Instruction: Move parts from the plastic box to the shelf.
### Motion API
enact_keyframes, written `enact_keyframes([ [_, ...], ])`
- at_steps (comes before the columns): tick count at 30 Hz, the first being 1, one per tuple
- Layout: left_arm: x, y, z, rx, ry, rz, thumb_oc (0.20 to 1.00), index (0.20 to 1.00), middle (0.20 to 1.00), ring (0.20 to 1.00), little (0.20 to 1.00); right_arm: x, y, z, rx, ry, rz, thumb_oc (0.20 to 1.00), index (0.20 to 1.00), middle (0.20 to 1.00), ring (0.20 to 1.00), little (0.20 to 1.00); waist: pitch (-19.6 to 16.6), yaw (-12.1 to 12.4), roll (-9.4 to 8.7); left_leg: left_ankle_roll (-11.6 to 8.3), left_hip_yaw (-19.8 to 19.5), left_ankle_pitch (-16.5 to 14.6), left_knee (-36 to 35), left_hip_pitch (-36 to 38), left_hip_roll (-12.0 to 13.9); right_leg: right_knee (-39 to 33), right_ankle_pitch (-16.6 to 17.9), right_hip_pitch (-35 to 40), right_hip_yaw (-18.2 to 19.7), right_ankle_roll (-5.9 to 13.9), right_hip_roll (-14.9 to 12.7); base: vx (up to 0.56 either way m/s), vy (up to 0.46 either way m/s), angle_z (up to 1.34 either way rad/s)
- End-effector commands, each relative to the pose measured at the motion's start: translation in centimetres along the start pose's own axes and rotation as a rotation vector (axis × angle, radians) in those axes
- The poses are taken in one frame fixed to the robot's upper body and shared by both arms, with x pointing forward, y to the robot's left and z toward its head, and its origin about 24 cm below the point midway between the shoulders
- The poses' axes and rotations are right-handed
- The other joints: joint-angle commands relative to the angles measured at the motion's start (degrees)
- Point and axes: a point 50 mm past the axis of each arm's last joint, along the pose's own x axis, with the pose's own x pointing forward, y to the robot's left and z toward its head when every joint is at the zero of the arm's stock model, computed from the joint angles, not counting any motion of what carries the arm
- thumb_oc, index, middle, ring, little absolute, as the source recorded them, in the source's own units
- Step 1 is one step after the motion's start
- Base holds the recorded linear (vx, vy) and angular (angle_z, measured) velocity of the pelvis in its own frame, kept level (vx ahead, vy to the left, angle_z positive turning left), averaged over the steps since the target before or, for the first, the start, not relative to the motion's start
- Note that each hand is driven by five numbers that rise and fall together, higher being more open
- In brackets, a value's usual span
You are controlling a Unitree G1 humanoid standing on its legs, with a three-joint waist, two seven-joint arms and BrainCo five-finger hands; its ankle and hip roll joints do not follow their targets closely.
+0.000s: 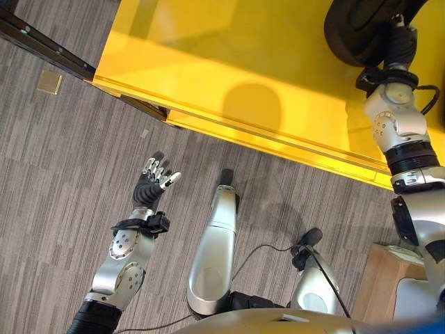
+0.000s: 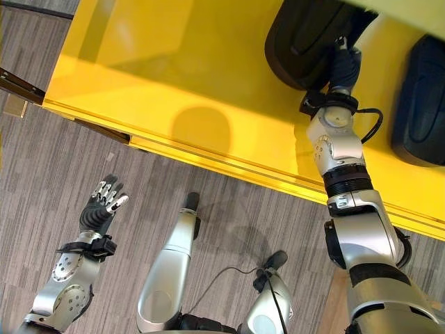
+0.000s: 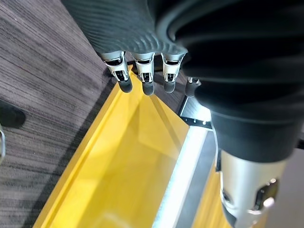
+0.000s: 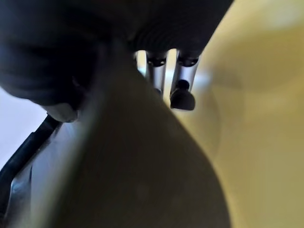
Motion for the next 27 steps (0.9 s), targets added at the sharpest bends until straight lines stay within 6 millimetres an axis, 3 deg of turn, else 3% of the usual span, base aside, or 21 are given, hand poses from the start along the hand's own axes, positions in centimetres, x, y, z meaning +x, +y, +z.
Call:
enact_keyframes([
  [1, -0.2, -1.3, 1.0, -0.016, -0.073, -0.049, 1.000, 1.000, 1.000, 1.000, 1.000, 1.2, 0.3, 4.9, -0.030, -0.180, 0.019, 0.200, 0.200, 0.200, 0.200, 0.200, -0.8, -0.2, 1.30, -3.01, 0.6, 1.5, -7.1, 4.8, 4.9, 8.5, -2.6, -5.5, 5.1, 2.05, -2.6, -0.01, 0.019, -0.03],
  [11, 0.2, -1.6, 1.4, -0.042, -0.104, -0.039, 1.000, 1.000, 1.000, 1.000, 1.000, 0.5, 0.9, 1.5, -0.049, -0.079, 0.055, 0.200, 0.200, 0.200, 0.200, 0.200, 0.4, -1.3, 1.14, -2.97, 1.0, 1.5, -7.0, 4.7, 5.2, 8.4, -2.3, -6.3, 5.8, 2.05, -2.2, 0.00, 0.004, -0.04],
  [17, 0.2, -1.6, 1.2, -0.050, -0.102, -0.024, 1.000, 1.000, 1.000, 1.000, 1.000, -1.1, 1.2, -1.6, -0.057, -0.014, 0.096, 0.200, 0.200, 0.200, 0.200, 0.200, 0.4, -2.2, 1.29, -2.89, 1.2, 1.4, -7.1, 4.5, 5.3, 8.2, -2.3, -6.6, 5.9, 1.99, -2.2, 0.00, -0.001, -0.02],
  [27, 0.1, -1.5, 1.1, -0.050, -0.099, -0.015, 1.000, 1.000, 1.000, 1.000, 1.000, -2.1, 0.9, -4.3, -0.037, 0.071, 0.081, 0.200, 0.200, 0.200, 0.200, 0.200, 0.5, -2.8, 1.03, -2.83, 1.3, 1.3, -7.1, 4.4, 5.5, 8.1, -2.2, -6.8, 6.1, 2.04, -2.0, 0.00, -0.001, 0.00],
])
